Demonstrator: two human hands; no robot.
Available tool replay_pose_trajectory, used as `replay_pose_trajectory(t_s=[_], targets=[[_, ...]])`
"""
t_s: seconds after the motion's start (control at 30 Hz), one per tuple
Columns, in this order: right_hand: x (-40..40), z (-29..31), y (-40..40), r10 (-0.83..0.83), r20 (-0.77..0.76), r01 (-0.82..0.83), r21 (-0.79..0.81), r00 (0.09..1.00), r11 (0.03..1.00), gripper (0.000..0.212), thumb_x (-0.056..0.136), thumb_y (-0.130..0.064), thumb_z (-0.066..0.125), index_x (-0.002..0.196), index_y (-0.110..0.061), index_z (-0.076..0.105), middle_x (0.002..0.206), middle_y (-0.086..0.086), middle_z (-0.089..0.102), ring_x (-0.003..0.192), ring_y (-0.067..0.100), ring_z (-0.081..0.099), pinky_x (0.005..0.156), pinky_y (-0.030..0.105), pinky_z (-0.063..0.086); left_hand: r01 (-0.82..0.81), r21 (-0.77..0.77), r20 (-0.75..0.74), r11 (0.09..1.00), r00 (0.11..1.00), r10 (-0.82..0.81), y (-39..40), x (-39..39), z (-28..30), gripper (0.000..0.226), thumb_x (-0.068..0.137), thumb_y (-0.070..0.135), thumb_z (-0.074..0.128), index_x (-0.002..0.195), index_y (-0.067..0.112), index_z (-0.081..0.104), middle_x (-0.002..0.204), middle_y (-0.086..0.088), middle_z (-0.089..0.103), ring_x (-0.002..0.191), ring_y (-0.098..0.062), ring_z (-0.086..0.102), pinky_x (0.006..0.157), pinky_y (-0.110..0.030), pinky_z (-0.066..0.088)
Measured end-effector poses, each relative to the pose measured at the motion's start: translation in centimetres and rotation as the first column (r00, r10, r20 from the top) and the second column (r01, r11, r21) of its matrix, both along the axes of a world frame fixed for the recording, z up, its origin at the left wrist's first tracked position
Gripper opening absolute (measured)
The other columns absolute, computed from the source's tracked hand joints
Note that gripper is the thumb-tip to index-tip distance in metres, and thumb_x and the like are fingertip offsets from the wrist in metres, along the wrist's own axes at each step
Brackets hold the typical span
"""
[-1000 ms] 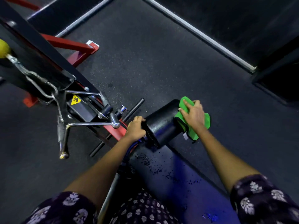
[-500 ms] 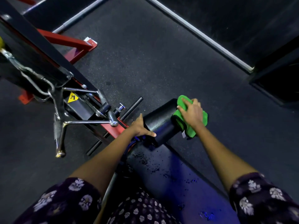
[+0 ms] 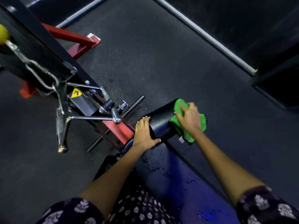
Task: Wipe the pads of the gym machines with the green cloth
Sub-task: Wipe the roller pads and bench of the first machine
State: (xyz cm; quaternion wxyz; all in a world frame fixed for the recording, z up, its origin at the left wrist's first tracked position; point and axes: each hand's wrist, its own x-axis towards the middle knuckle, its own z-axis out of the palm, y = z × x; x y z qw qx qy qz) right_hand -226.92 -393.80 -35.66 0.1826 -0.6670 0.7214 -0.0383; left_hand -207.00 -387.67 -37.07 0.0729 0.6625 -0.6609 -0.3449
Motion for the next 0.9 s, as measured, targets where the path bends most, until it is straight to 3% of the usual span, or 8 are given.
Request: replay_pose_trajectory(t_s=[0.07, 0.2, 0.3, 0.37, 0.43, 0.6, 0.77, 0.9], targets=[[-0.5, 0.1, -1.5, -0.097, -0.053, 0.099, 0.040, 0.994, 0.994, 0.049, 0.091, -0.040, 0.057, 0.134, -0.019, 0.052, 0.124, 0.018, 0.044, 0.111, 0.037, 0.047, 0.090, 0.042, 0.042, -0.022, -0.020, -0.089, 1.000, 0.996, 0.020, -0.5, 1.0, 0.0, 0.108, 0.063, 0.037, 0.085, 0.145, 0.003, 0.022, 0.143, -0.013, 0.034, 0.135, -0.026, 0.029, 0.115, -0.033, 0.019], [4.5, 1.1, 0.8, 0.220, -0.066, -0.217, 0.048, 0.973, 0.975, 0.047, 0.090, -0.041, 0.055, 0.132, -0.020, 0.054, 0.125, 0.016, 0.046, 0.113, 0.033, 0.044, 0.089, 0.039, 0.038, -0.047, 0.080, -0.206, 0.996, 0.976, 0.062, -2.1, 2.5, 0.0, 0.109, 0.059, 0.023, 0.087, 0.144, 0.000, 0.022, 0.129, -0.015, 0.046, 0.124, -0.027, 0.040, 0.108, -0.032, 0.027], [6.8, 1.1, 4.1, 0.354, 0.002, -0.354, 0.018, 0.935, 0.935, 0.049, 0.086, -0.036, 0.062, 0.133, -0.021, 0.054, 0.124, 0.016, 0.050, 0.110, 0.034, 0.048, 0.086, 0.040, 0.039, -0.147, 0.182, -0.289, 0.972, 0.937, 0.195, -3.5, 2.3, 0.5, 0.086, 0.061, 0.012, 0.065, 0.139, -0.002, 0.031, 0.118, -0.018, 0.054, 0.113, -0.026, 0.049, 0.099, -0.027, 0.033], [6.3, 0.9, 4.8, 0.432, 0.050, -0.431, -0.040, 0.900, 0.902, 0.050, 0.080, -0.032, 0.071, 0.127, -0.020, 0.060, 0.116, 0.017, 0.056, 0.101, 0.036, 0.054, 0.080, 0.041, 0.044, -0.257, 0.252, -0.315, 0.933, 0.890, 0.330, -4.4, 2.1, 1.0, 0.065, 0.070, -0.009, 0.050, 0.134, -0.003, 0.039, 0.114, -0.024, 0.058, 0.104, -0.029, 0.054, 0.091, -0.026, 0.038], [4.4, 0.4, 3.9, 0.488, 0.044, -0.487, -0.047, 0.872, 0.872, 0.048, 0.081, -0.031, 0.070, 0.126, -0.019, 0.061, 0.114, 0.018, 0.057, 0.098, 0.037, 0.055, 0.078, 0.042, 0.045, -0.279, 0.238, -0.285, 0.930, 0.895, 0.342, -5.1, 1.8, 1.1, 0.056, 0.074, -0.021, 0.040, 0.127, -0.006, 0.049, 0.112, -0.027, 0.059, 0.101, -0.033, 0.056, 0.089, -0.027, 0.040], [1.3, 0.5, -1.1, -0.002, -0.003, 0.002, 0.022, 1.000, 1.000, 0.049, 0.090, -0.046, 0.055, 0.129, -0.016, 0.058, 0.128, 0.018, 0.043, 0.114, 0.037, 0.041, 0.094, 0.046, 0.039, -0.228, 0.196, -0.195, 0.954, 0.944, 0.265, -5.6, 1.5, 0.2, 0.045, 0.073, -0.019, 0.042, 0.111, -0.007, 0.065, 0.112, -0.025, 0.059, 0.109, -0.032, 0.056, 0.097, -0.025, 0.039], [4.2, 0.7, 1.1, 0.037, -0.242, 0.012, 0.196, 0.970, 0.981, 0.095, 0.073, -0.086, 0.028, 0.149, -0.030, 0.022, 0.154, 0.012, 0.016, 0.141, 0.039, 0.009, 0.105, 0.067, 0.011, -0.163, 0.204, -0.150, 0.965, 0.969, 0.195, -5.8, 1.4, 0.4, 0.034, 0.078, -0.004, 0.058, 0.112, -0.003, 0.061, 0.120, -0.020, 0.054, 0.116, -0.030, 0.051, 0.095, -0.022, 0.033], [2.7, 0.4, 1.1, -0.022, -0.239, 0.049, 0.110, 0.971, 0.993, 0.072, 0.087, -0.067, 0.038, 0.148, -0.031, 0.026, 0.146, 0.013, 0.026, 0.123, 0.034, 0.032, 0.093, 0.049, 0.034, -0.018, 0.422, -0.226, 0.907, 0.966, 0.124, -5.2, 1.6, 0.8, 0.069, 0.071, 0.010, 0.078, 0.126, 0.007, 0.037, 0.129, -0.024, 0.046, 0.119, -0.036, 0.046, 0.087, -0.030, 0.040]])
